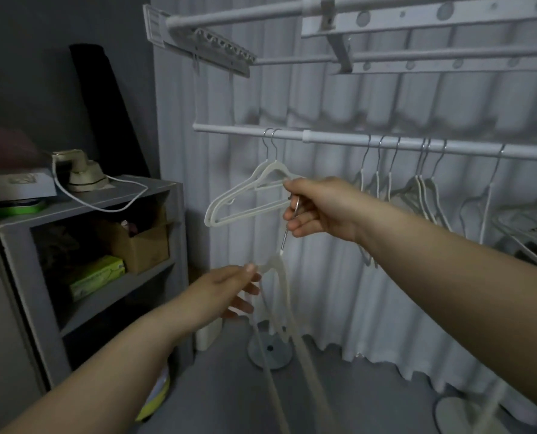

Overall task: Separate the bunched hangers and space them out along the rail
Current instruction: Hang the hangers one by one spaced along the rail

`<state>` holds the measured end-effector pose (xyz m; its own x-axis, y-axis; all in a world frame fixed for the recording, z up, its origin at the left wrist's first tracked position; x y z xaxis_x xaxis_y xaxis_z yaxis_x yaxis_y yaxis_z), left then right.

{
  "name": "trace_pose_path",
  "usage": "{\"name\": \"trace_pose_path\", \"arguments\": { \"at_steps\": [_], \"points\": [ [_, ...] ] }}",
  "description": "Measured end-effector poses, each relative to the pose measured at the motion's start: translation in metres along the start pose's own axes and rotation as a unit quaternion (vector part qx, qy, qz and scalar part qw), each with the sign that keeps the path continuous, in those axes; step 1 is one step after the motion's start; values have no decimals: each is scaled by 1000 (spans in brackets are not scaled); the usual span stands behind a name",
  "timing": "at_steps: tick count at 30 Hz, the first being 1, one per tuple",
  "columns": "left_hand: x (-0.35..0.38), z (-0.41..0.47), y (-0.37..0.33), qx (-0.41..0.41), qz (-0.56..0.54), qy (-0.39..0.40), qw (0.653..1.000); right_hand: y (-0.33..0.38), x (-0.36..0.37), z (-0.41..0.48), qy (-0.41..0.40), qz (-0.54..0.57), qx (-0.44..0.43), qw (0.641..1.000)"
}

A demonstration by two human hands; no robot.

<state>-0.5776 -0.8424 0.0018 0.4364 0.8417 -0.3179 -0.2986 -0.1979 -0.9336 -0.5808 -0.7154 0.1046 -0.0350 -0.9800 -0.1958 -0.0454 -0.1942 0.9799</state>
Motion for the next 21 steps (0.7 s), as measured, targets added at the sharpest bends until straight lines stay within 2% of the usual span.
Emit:
{"name": "trace_pose_path", "arguments": {
  "at_steps": [3,6,8,13,18,21],
  "points": [
    [19,1,-12,-15,-8,21,1000,-2,-3,-2,-30,-5,-3,1000],
    [27,9,-22,2,62,29,998,-1,-10,-3,-61,5,-12,998],
    [29,16,-22,7,108,19,994,1,-18,-3,-78,11,-20,997],
    [29,40,-20,20,111,-4,994,-1,-38,5,-92,14,-38,995],
    [25,74,-15,9,68,-25,997,-2,-79,29,-148,-82,-43,985],
    [22,102,-13,5,63,-35,997,5,-113,51,-210,-179,-85,957]
  ]
}}
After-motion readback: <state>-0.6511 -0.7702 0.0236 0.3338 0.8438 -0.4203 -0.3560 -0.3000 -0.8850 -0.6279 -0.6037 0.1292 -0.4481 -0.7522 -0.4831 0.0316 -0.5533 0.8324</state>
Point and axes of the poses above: each hand's wrist, its own z-axis towards the middle knuckle, its own x-axis out of the palm, y = z × x, the point moved 8 cm from there along z, towards the middle knuckle, and after that the axes turned 7 degrees about x, right-handed, at the moved point
